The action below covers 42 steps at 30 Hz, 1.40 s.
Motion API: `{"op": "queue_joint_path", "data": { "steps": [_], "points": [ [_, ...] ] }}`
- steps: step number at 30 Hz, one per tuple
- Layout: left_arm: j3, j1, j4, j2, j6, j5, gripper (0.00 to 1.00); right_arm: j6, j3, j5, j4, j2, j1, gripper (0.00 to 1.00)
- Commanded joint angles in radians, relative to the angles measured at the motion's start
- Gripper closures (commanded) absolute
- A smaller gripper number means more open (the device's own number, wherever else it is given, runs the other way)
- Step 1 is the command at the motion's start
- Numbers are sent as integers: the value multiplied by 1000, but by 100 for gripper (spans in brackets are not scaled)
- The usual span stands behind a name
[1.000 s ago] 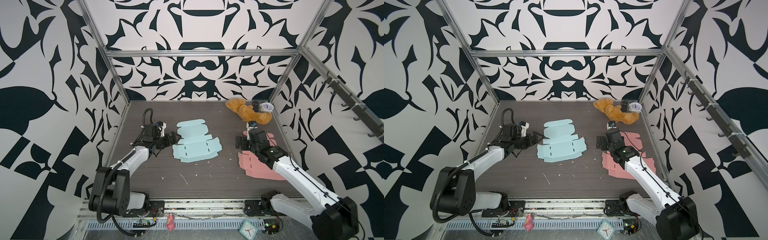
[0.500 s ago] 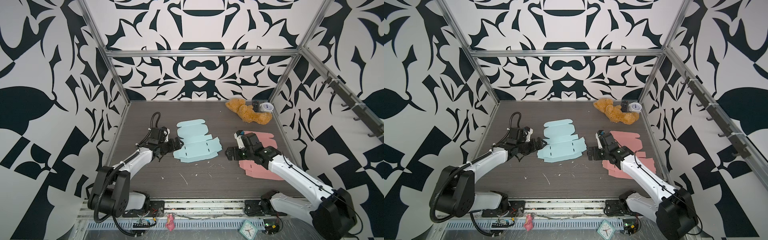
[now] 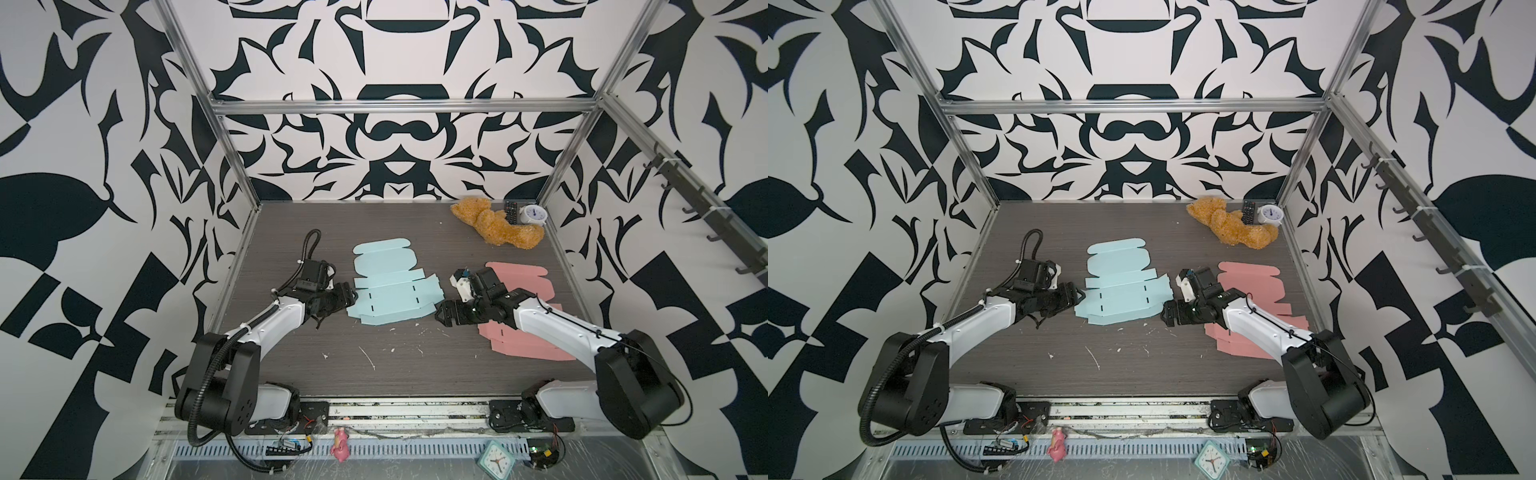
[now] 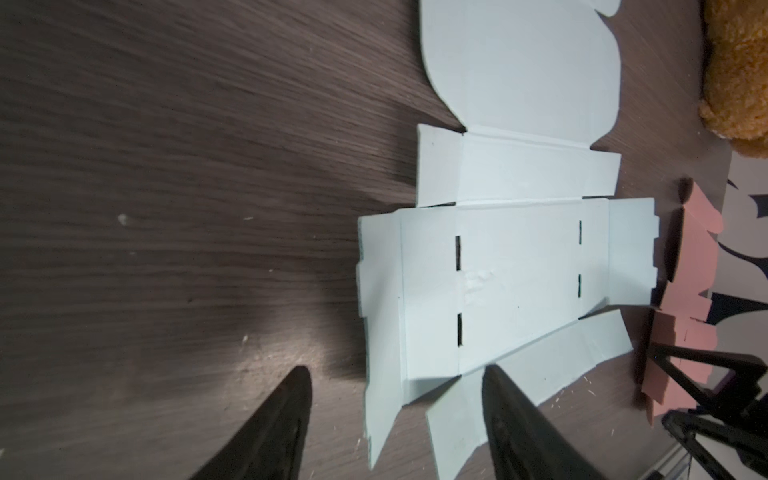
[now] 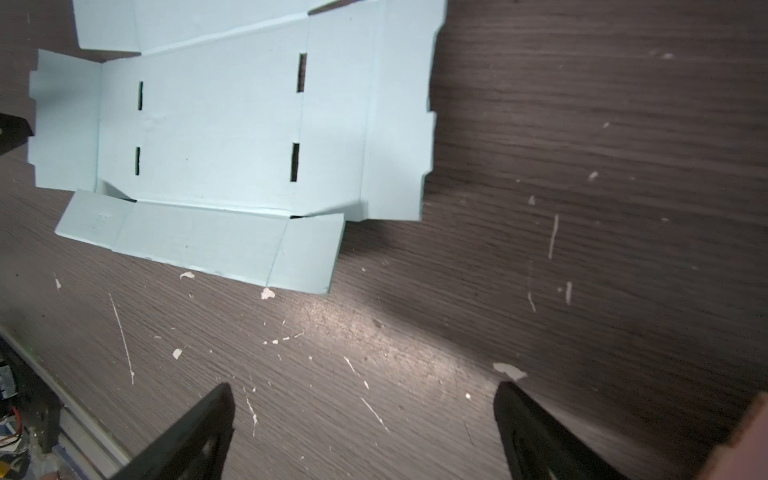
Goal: Fold the paper box
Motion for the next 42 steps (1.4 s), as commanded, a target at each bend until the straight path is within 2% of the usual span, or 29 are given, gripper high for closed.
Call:
{"op": "queue_joint_path", "data": {
  "steps": [1,13,21,26,34,42],
  "points": [
    [34,-1,-13,52,-13,-14,42,-16,26,-43,52,23,5,1],
    [12,-1,55,103,-64,25,70,-30,66,-80,112,139,5,8],
    [3,-1,39,70,-61,36,83,-24,88,-91,147,184,5,15],
    [-15,-4,39,48,-71,52,85,-23,101,-91,169,218,5,18],
    [-48,-13,39,9,-83,57,88,-33,142,-98,186,269,3,30],
    [-100,-27,39,-51,-110,54,88,-35,180,-103,209,326,-2,52]
  ]
}}
